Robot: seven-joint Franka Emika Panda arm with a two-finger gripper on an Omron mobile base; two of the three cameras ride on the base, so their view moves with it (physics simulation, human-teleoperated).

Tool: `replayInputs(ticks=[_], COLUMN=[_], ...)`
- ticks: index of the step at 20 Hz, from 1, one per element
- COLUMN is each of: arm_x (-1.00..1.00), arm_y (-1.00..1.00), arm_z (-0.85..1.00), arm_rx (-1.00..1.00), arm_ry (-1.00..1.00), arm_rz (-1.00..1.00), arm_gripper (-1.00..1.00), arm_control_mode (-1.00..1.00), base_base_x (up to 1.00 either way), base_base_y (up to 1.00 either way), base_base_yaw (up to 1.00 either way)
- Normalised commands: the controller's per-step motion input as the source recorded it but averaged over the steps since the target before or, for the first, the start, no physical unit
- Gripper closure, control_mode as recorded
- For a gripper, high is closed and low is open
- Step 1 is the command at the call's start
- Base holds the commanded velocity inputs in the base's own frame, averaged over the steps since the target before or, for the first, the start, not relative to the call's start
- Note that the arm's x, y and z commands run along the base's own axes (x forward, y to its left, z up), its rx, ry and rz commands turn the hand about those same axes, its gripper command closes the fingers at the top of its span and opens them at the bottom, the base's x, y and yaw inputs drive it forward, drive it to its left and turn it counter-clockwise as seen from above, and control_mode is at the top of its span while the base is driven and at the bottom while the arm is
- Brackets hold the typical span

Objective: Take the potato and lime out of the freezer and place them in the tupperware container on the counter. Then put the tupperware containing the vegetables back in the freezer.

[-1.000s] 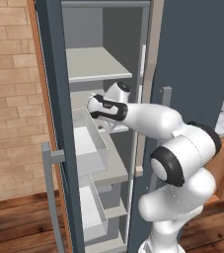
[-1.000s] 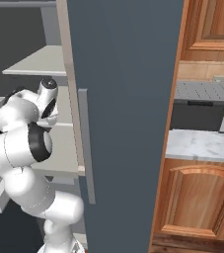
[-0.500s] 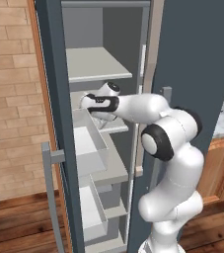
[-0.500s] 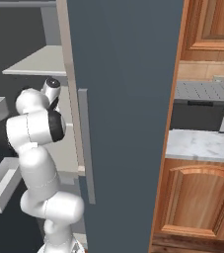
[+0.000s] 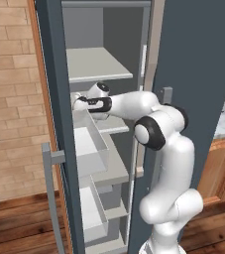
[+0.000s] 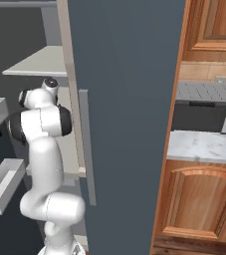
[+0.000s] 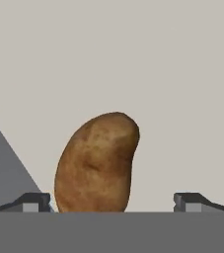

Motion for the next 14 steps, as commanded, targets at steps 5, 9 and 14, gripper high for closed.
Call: replayInputs(ticks=[5, 9, 14], arm_x=[0.4, 0.3, 0.06], arm_y=[0.15, 0.08, 0.01], arm_z=[-0.14, -0.19, -0.33], arm_rx=[0.0, 0.0, 0.0], arm_ry=[0.04, 0.05, 0.08], arm_rz=[-0.06, -0.08, -0.09], arm_gripper=[-1.0, -1.0, 1.0], arm_control_mode=[-1.0, -1.0, -1.0], base_base_x=[0.0, 0.0, 0.0], base_base_y=[0.0, 0.0, 0.0], base_base_yaw=[0.0, 0.0, 0.0])
